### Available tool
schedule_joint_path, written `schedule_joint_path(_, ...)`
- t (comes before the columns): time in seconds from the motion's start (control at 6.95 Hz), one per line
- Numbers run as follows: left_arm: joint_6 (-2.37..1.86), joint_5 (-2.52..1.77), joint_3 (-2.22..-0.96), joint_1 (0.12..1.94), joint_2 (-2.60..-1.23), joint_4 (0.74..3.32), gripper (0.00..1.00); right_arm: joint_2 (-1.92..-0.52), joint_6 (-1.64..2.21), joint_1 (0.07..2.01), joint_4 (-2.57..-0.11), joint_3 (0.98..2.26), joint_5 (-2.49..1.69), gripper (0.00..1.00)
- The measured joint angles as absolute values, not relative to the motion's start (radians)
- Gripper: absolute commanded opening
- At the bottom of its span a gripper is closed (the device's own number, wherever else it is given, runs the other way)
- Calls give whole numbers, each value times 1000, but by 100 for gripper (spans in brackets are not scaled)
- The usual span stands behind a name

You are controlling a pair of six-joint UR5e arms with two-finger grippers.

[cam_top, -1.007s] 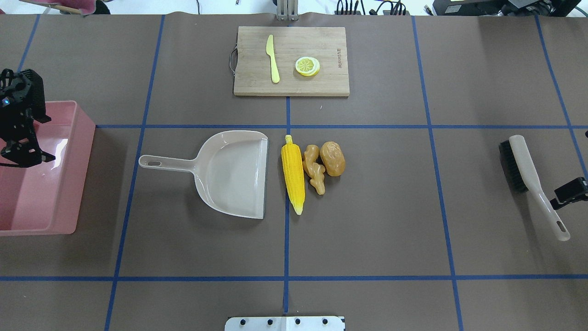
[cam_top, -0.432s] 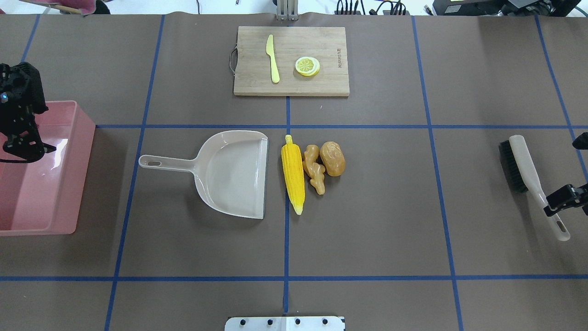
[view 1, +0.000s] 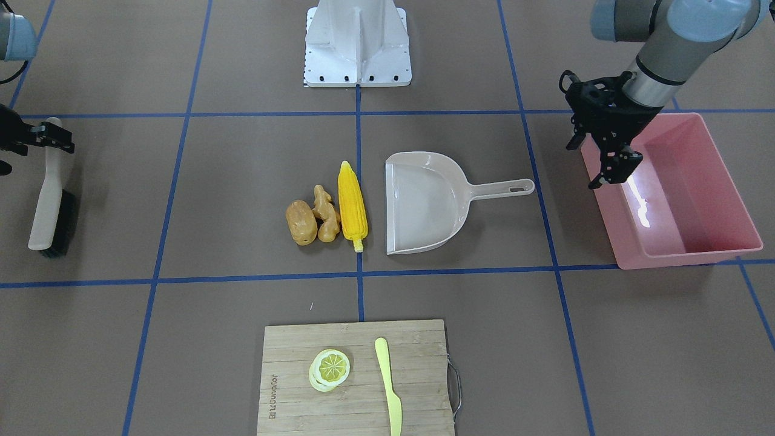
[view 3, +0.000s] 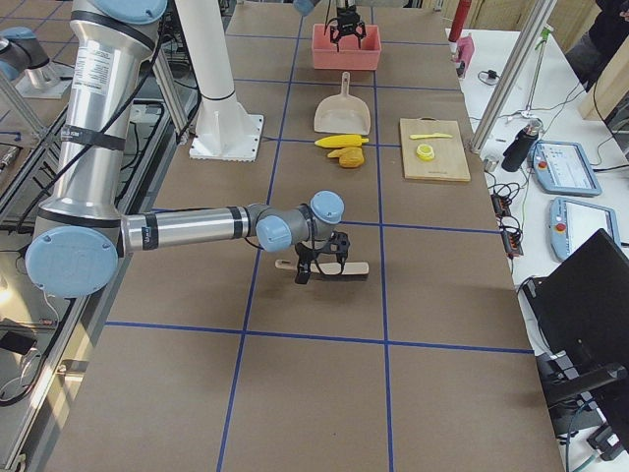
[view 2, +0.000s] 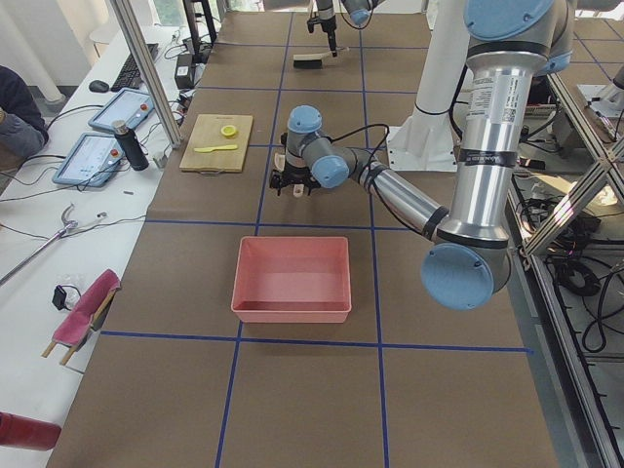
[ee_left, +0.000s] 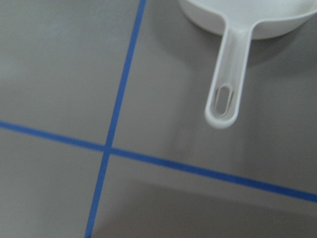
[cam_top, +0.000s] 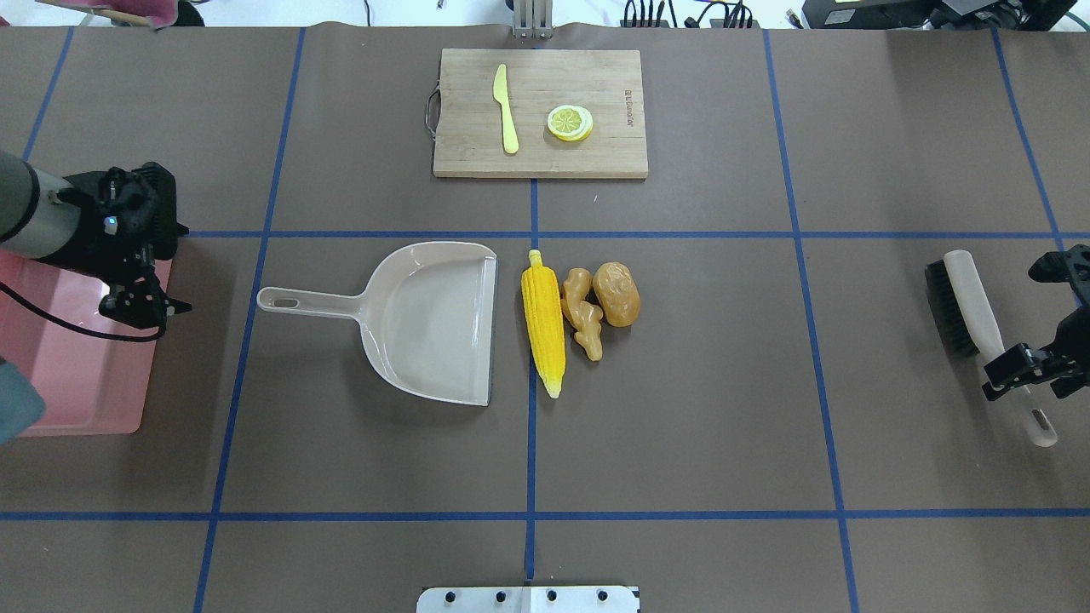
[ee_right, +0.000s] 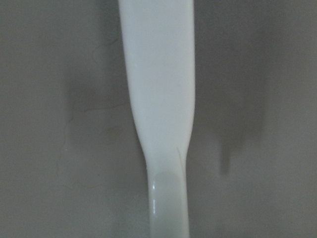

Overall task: Sweep and dump trash into bin
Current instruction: 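Reach the left gripper to the dustpan handle while the right gripper reaches the brush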

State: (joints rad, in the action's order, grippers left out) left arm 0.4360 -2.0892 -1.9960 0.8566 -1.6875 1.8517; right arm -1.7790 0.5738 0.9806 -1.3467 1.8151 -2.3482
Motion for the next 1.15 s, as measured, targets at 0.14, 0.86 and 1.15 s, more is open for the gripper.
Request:
schedule_joint_path(0.14,438,-2086,-1995,830,-1699,1854,97,-1775,585,969,-1339,1804,-2344,95)
schedule_joint_path(0.86,470,-2032,-1960,770,-1743,1848,97,-1785,636,943,-1336,1811,-2352,0)
schedule_joint_path(1.15,472,-2030,-1963,761,-1757,1844,97,-1786,633,953,-1337,1822,-2352,0)
